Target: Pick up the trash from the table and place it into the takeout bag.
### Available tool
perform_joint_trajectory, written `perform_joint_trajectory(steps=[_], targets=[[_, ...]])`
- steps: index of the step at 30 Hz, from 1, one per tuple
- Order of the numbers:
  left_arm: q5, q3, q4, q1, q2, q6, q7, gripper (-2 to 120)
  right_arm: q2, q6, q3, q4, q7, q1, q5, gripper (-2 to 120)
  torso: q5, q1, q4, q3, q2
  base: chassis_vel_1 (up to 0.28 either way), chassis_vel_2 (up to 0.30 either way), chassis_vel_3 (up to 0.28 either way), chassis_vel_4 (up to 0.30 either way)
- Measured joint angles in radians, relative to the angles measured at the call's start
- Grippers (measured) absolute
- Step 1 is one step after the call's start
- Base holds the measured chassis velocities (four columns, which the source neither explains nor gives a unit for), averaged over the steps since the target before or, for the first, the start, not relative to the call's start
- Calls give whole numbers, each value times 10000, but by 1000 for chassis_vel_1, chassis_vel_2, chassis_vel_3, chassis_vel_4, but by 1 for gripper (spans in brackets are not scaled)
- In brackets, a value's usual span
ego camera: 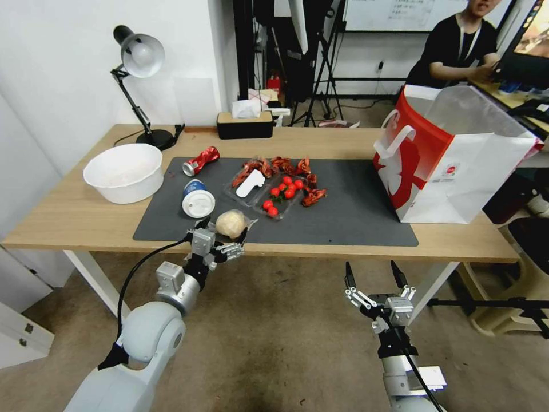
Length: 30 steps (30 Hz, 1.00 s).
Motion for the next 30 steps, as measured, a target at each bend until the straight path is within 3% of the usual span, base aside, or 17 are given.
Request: perform_joint_trajectory(steps=[16,22,24,25,30], targets=[[763,481,907,-969,28,-187,712,98,126,73,35,-81,-5,-153,-85,100,1,-1,0,0,0,0,0,0,0],[820,571,1052,-1122,38,37,718,75,150,99,61,-108,15,-157,-83,100,0,-1,0,0,0,0,0,0,0],[837,574,1061,-1131,40,77,712,74,152,103,65,-110,15,-158,-83,100,0,-1,0,-1,1,0,0,0,0],[1086,568,1104,-1147,42,411,635,64,158,115,73,-119,40,-176,-83,100,1,-1,1,0,1,0,0,0,0],[1246,540,1135,-1106,56,606,577,50,171,125,75,-135,69,-190,-83,100,1,-2,1,-2,1,0,0,0,0]])
